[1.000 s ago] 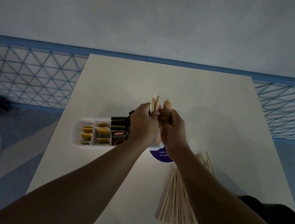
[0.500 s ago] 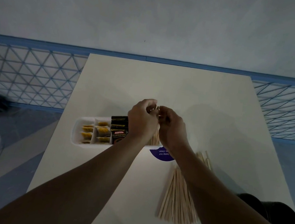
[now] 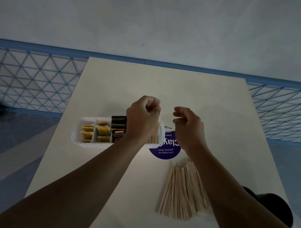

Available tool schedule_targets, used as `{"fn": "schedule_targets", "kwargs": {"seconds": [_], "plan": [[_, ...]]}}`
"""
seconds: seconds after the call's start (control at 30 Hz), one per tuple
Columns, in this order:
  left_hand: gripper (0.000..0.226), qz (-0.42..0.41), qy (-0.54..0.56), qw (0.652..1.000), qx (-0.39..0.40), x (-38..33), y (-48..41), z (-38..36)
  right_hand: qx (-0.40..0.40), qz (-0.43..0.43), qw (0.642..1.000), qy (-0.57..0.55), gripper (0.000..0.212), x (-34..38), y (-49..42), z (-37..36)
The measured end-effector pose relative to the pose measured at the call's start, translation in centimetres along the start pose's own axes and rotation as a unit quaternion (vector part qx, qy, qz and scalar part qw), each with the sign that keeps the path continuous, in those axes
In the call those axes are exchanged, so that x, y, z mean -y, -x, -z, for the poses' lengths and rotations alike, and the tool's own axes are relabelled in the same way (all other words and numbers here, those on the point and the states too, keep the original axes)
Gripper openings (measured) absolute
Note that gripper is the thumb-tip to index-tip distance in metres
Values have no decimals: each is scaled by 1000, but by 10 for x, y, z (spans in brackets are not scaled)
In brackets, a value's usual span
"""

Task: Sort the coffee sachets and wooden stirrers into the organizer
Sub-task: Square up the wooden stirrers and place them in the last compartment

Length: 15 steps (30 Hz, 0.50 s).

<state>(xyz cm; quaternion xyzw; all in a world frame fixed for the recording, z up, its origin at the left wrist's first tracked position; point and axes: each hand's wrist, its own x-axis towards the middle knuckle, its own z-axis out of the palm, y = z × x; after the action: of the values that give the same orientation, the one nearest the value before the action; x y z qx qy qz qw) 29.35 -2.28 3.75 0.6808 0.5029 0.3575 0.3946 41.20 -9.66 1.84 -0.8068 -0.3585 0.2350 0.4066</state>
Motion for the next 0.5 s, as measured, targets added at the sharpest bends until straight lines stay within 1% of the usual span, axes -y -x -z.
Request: {"fn": "schedule_targets", "kwargs": {"seconds": [0.1, 0.2, 0.3, 0.37, 0.43, 0.5], "plan": [[8, 19, 22, 999, 43, 0, 16, -5, -20, -24, 999, 38, 35, -15, 8, 16], [8, 49, 20, 992, 112, 5, 38, -11, -33, -61, 994, 79, 34, -34, 21, 29], [11, 82, -4, 980, 180, 11, 59, -19, -18, -111, 984, 136, 38, -52, 33, 37], [13, 88, -31, 975, 203, 17, 72, -26, -7, -149, 975, 163, 44, -62, 42, 40], [24, 112, -77, 964, 227, 29, 83, -34, 1, -177, 968, 180, 47, -67, 50, 41], [37, 149, -116, 946, 262, 41, 94, -42, 19, -192, 960, 203, 53, -73, 58, 38]]}}
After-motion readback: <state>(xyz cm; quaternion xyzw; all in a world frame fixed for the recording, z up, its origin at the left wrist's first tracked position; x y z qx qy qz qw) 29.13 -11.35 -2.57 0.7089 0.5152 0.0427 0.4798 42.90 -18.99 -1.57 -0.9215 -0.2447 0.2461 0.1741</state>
